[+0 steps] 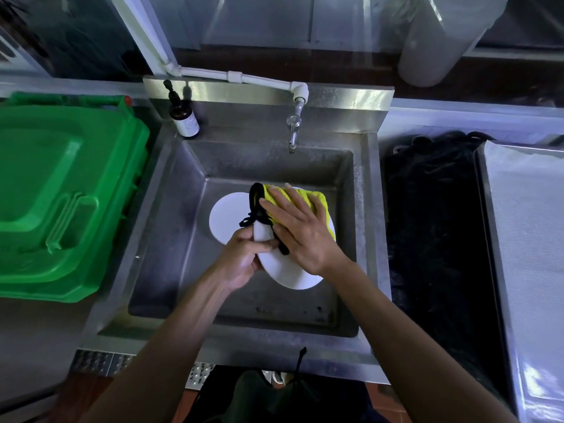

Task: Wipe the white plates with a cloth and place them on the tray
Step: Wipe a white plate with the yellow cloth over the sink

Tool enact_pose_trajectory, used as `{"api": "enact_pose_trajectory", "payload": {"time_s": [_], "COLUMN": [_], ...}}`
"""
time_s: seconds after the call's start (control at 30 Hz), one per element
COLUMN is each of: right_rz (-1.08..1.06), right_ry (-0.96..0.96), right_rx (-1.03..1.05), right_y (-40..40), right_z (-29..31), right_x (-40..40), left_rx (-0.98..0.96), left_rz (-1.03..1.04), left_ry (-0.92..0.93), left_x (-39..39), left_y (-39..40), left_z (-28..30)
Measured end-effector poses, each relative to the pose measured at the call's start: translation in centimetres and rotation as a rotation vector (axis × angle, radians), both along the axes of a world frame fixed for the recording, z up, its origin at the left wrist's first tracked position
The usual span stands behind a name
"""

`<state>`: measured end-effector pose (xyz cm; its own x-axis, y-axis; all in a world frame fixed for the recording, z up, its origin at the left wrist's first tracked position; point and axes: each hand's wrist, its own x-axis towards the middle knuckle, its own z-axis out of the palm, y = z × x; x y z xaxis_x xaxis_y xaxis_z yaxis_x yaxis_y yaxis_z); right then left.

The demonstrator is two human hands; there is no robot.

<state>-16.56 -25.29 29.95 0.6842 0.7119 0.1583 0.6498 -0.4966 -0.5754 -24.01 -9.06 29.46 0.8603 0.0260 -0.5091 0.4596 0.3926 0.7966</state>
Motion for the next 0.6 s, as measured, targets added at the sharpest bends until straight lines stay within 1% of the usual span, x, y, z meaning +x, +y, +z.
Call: {"api": "enact_pose_trajectory", "payload": {"time_s": [0.07,0.2,0.37,0.47,0.53,0.6], "right_rz": [-0.022,-0.125,-0.273,-0.323,-0.344,-0.369], "right_ry": [-0.016,0.067,0.213,0.311,0.342,0.348], "right_rx": [-0.038,-0.061,-0.019,0.059,0.094,0.099], "right_y": [-0.2,-0.5,-1.5,-2.2,-2.3,-2.1], "right_z": [-0.1,-0.5,-1.3,-1.9,-2.2,-2.4], "right_x": [0.9,2.6,3.7,3.6,3.0,2.3], "left_rx": [0.0,-0.002,-0.021,-0.101,-0.164,-0.179], "left_rz": [-0.017,-0.034,0.063,0.135,0.18,0.213], "left_ry": [0.005,-0.003,-0.008,-0.053,-0.094,-0.109], "left_x": [0.0,0.0,-0.1,0.2,0.5,0.8], "left_y": [-0.1,-0.2,0.1,0.4,0.4,0.3], "left_z": [0.2,0.7,0.8,1.0,1.2,1.3]}}
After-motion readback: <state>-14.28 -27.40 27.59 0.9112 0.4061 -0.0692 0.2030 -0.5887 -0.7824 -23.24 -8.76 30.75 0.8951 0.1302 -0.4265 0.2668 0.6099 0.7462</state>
